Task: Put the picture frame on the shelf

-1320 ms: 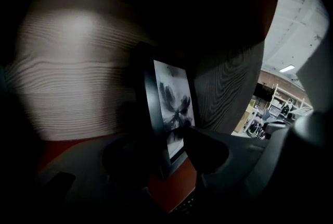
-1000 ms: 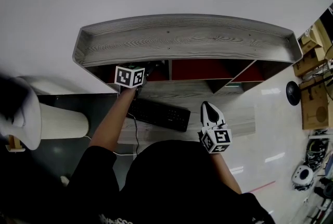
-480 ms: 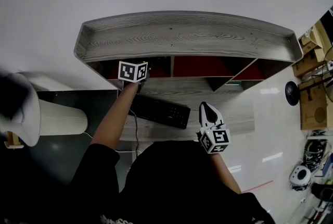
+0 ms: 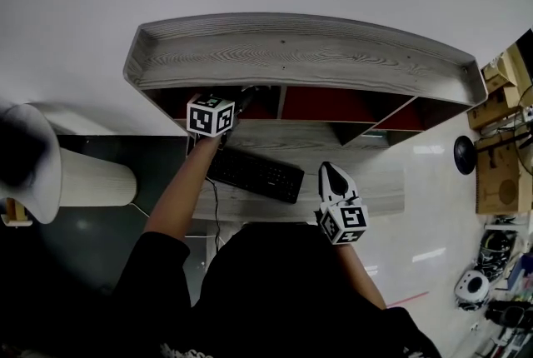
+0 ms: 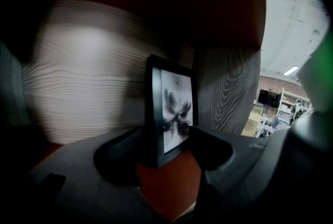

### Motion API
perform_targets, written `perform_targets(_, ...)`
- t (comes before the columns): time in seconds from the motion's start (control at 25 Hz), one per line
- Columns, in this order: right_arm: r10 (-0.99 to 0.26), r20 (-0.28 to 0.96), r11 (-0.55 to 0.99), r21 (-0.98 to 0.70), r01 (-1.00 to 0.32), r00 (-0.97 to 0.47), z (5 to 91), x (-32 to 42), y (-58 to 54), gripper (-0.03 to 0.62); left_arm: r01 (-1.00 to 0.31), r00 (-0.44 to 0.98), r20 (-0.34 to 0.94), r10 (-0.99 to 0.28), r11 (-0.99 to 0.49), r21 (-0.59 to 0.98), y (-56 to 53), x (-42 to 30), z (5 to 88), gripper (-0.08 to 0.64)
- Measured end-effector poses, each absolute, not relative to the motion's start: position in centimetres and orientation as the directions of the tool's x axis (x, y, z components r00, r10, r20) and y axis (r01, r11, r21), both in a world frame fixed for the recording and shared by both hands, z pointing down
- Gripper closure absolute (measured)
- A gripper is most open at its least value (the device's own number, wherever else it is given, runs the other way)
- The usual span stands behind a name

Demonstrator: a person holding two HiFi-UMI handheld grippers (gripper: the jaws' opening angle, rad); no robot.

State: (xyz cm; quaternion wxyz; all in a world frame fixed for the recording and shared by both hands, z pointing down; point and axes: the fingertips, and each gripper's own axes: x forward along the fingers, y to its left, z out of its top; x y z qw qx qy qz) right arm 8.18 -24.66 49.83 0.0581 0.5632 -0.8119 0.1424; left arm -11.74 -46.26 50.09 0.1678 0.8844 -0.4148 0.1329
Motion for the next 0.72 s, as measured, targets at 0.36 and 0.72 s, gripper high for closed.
perform_targets(0.36,-0.888,0.254,0.358,-0.141,-0.923,-0.384,48.9,7.1,-25.7,0.58,-0.827,0.56,0.272,-0.782,-0.51,0.236,-42.0,-16.5,48.5,0.281)
perform_targets(0.72,-0.894,0.232,0.349,-0.177,-0.92,-0.384,47.2,7.9,-27.2,0.58,-0.829,0.523,0.127,-0.843,-0.469,0.304,-31.3,-17.9,44.6,0.282)
